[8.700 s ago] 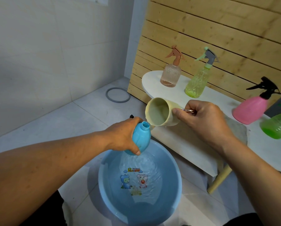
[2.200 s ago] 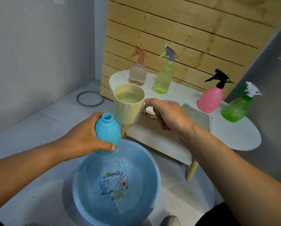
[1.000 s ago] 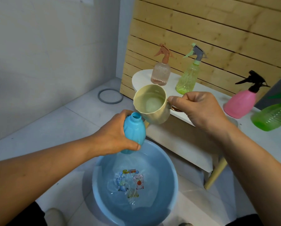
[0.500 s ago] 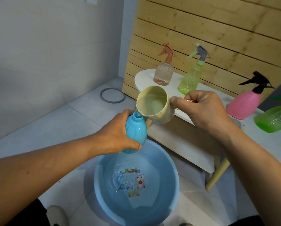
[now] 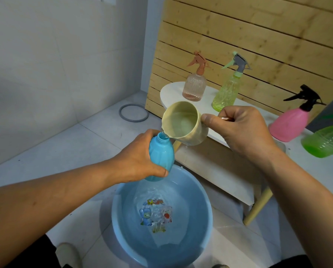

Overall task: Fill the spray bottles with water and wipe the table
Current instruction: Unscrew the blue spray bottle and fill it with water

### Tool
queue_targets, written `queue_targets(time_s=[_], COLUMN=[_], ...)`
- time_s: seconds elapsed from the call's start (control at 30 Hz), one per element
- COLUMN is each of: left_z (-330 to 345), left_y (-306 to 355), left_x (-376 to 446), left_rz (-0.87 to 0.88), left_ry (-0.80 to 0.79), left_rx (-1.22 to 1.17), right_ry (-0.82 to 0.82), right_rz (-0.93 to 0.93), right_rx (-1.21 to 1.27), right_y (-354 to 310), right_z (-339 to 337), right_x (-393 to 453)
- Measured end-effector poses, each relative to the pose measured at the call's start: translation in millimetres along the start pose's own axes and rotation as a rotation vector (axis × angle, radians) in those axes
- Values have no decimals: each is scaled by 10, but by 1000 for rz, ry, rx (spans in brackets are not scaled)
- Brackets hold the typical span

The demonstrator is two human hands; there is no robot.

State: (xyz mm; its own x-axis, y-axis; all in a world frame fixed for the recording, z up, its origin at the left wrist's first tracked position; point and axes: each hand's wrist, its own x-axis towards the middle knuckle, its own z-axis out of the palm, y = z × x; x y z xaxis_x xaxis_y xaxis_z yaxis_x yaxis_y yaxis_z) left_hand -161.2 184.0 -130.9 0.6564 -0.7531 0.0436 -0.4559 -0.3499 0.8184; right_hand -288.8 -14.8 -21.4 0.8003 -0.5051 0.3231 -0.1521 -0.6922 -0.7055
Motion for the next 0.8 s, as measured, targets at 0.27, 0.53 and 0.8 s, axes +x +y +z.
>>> queue_targets(time_s=[0.27,0.53,0.8], left_z=[5,7,9], left_y=[4,-4,5], left_x=[-7,-4,-7], left_rz=[-3,3,13], left_ry=[6,4,6], left_rx=[6,8,5], right_ry=[21,35,53], right_rz=[-16,-14,-32], right_rx=[-32,-55,-70], right_y=[-5,6,21], right_z=[-16,-19,-11], right_x=[-7,-12,-24])
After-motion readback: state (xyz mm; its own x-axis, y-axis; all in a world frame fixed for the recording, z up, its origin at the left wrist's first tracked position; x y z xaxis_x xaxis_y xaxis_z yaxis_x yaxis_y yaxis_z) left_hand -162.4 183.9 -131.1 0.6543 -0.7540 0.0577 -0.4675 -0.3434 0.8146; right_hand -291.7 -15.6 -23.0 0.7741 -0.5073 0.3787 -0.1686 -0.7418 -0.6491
